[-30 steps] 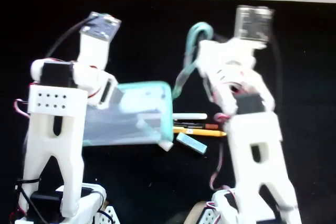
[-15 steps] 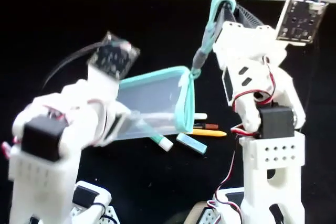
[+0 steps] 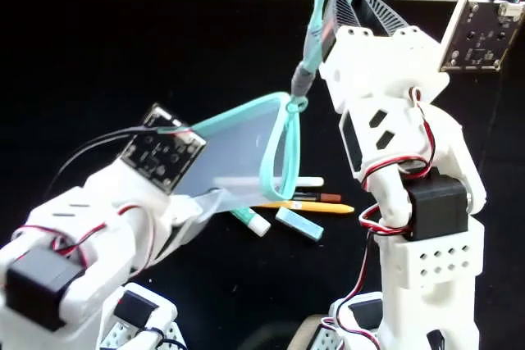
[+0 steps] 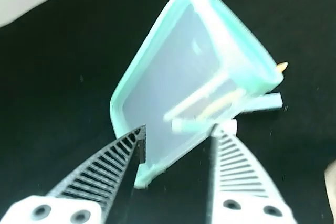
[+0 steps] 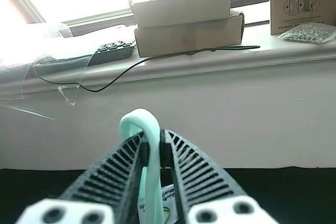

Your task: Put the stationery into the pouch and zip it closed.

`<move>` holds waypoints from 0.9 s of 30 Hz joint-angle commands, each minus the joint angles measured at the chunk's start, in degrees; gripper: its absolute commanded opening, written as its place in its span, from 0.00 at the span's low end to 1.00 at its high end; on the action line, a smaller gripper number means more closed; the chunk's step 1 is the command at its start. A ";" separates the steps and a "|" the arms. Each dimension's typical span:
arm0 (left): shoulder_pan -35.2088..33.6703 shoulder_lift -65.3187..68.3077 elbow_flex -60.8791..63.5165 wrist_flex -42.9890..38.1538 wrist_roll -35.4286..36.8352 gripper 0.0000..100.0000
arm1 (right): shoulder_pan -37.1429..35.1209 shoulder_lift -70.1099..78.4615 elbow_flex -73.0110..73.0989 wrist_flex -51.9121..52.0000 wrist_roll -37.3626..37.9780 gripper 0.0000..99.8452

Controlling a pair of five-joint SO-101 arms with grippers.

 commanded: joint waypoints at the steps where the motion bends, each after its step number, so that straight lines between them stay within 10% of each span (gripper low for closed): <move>1: 6.55 1.89 -0.75 -4.40 1.41 0.20 | -0.31 -1.63 -2.51 -0.04 0.26 0.01; 6: 13.58 7.25 -2.77 -10.29 1.23 0.01 | -0.31 -1.63 -2.51 -0.13 0.26 0.01; 27: 32.92 26.86 -15.87 -10.64 1.14 0.01 | -0.31 7.78 -14.55 0.22 0.26 0.01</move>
